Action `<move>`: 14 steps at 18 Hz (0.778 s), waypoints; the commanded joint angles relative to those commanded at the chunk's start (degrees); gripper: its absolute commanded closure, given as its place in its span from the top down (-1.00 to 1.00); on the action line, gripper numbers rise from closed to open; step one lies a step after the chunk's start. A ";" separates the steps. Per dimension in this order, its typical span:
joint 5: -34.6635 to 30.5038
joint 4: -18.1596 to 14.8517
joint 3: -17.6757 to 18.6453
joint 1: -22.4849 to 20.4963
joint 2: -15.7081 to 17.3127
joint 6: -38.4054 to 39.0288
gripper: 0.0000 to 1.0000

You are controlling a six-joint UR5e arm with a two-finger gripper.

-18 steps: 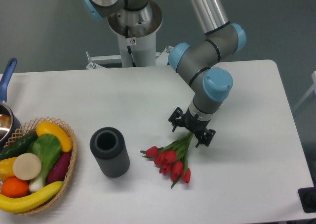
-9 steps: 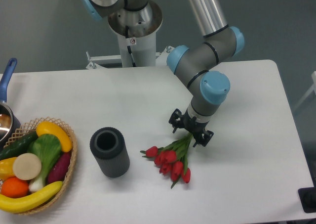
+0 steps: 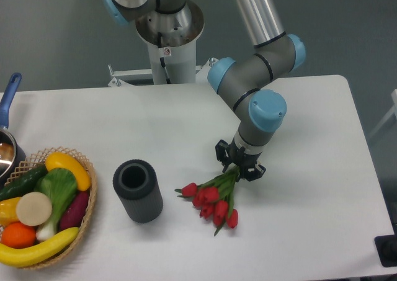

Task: Pick up the flowers from the table
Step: 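Lower the gripper onto the tulip stems and close it, then lift the grasped tulip bouquet up off the table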

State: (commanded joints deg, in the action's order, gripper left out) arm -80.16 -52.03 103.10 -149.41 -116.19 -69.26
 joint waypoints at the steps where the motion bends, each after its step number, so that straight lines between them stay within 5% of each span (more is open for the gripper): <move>1: 0.00 0.00 -0.09 0.00 0.00 0.09 -0.36; 14: 1.05 -0.09 -0.79 -1.14 2.54 -0.09 -0.53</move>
State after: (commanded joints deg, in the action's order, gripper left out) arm -79.11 -52.12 102.30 -150.56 -113.65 -69.35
